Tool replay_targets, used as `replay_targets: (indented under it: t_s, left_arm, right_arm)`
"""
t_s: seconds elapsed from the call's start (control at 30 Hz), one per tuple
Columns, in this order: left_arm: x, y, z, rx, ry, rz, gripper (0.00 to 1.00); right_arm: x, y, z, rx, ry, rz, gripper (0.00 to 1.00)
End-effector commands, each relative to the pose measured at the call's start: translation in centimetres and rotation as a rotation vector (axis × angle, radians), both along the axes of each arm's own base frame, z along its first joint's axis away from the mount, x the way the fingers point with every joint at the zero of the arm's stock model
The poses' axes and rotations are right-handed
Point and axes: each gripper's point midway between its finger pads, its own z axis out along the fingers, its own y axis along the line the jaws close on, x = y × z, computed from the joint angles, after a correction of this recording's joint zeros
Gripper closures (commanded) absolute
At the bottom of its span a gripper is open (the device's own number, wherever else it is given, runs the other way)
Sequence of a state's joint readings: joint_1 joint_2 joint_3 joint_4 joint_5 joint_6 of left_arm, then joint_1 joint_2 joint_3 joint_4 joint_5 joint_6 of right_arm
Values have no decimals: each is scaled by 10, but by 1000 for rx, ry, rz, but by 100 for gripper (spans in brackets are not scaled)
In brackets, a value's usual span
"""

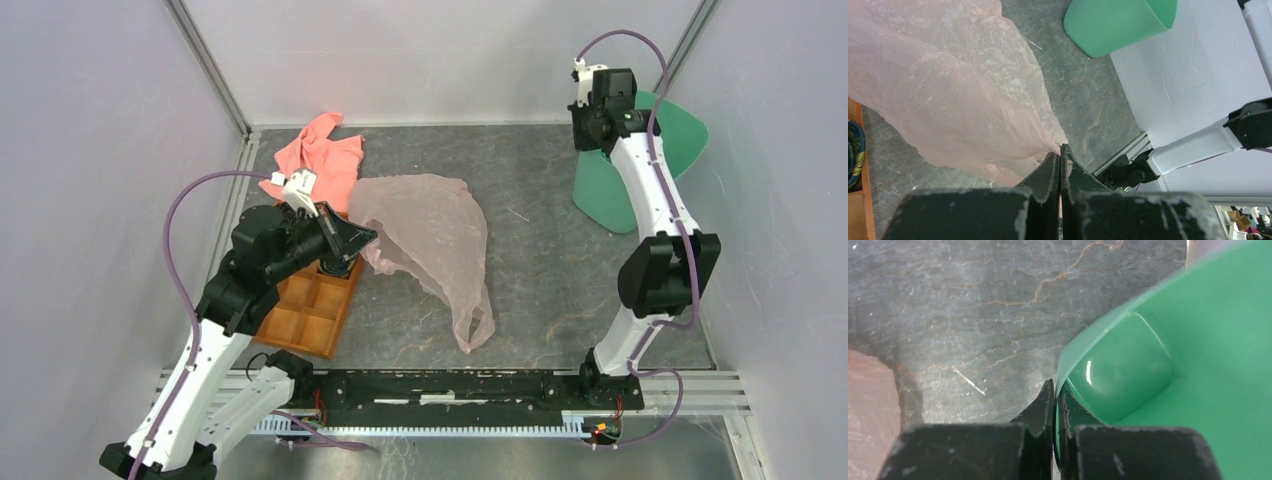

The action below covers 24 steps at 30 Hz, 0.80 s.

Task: Put the trash bags into the trash bin

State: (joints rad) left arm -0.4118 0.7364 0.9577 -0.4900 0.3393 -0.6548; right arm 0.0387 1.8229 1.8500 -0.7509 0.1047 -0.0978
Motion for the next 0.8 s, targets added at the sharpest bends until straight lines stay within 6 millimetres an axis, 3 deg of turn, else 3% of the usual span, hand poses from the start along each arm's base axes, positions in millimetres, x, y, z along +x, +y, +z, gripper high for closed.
replay_targets:
  t_s: [0.0,0.13,0.3,0.6,0.7,0.77]
  left_arm:
    - [-4,5,25,-33,-19,36,98]
    - [-11,9,37,-50,-38,40,98]
    - [-14,15,45,-39,-60,59,98]
    - [-8,23,53,-34,-89,117,98]
    - [-6,23,58,-34,-96,124,98]
    - [-5,22,60,-36,-94,119,98]
  right_arm:
    - [-42,47,13,116,3,140,100]
    - [-97,111,7,117,25,318,100]
    - [-157,173,4,165,70,533,100]
    - [-218,226,1,150,146,789,100]
    - [-228,238,-1,133,147,850,99]
    - [-228,236,-6,103,158,854,93]
